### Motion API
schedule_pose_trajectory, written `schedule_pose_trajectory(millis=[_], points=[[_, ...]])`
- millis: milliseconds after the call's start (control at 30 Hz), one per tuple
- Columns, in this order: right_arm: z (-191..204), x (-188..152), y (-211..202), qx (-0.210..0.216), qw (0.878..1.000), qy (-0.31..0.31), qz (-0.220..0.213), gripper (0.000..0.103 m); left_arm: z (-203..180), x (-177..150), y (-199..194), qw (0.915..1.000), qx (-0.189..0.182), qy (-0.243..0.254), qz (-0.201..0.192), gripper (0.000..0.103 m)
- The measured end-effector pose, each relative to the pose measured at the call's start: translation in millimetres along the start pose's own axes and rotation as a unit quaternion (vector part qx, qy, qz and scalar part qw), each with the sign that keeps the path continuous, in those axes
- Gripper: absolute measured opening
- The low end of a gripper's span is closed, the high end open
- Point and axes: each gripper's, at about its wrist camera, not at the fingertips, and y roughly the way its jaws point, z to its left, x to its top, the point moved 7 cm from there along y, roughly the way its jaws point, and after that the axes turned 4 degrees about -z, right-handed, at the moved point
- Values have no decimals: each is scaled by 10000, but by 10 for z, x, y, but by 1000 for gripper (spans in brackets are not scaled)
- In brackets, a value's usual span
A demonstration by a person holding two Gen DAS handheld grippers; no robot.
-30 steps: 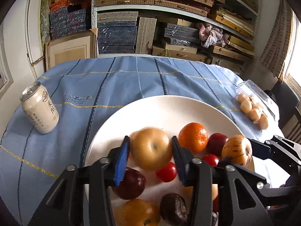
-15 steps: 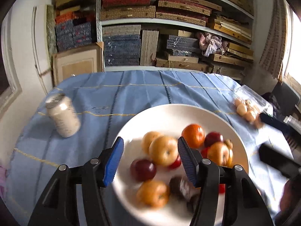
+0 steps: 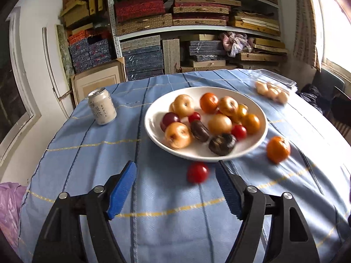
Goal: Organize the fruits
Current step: 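Close left gripper on the last red tomato while right gripper closes on the orange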
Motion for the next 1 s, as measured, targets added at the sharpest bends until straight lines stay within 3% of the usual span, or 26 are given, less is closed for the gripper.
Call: schedule_pose_trajectory(millis=[267,533,733,900,1000], points=[[-363,-288,79,-193,9979,563,237,92,-209,-43,16,9997,13,256,-55,83],[-442,-367,187,-226,9971,604,412,94,-216,-85,236,9995,-11,284,115,84],[-540,-451,275,-394,9961,521,594,94,-147,-183,380,9975,-595,-111,368,84],[-532,-520,327,-459,9954,381,749,94,-304,-229,407,9968,-673,279,340,84],[-509,-537,346,-420,9953,344,798,94,-325,-206,449,9962,-766,194,354,84]])
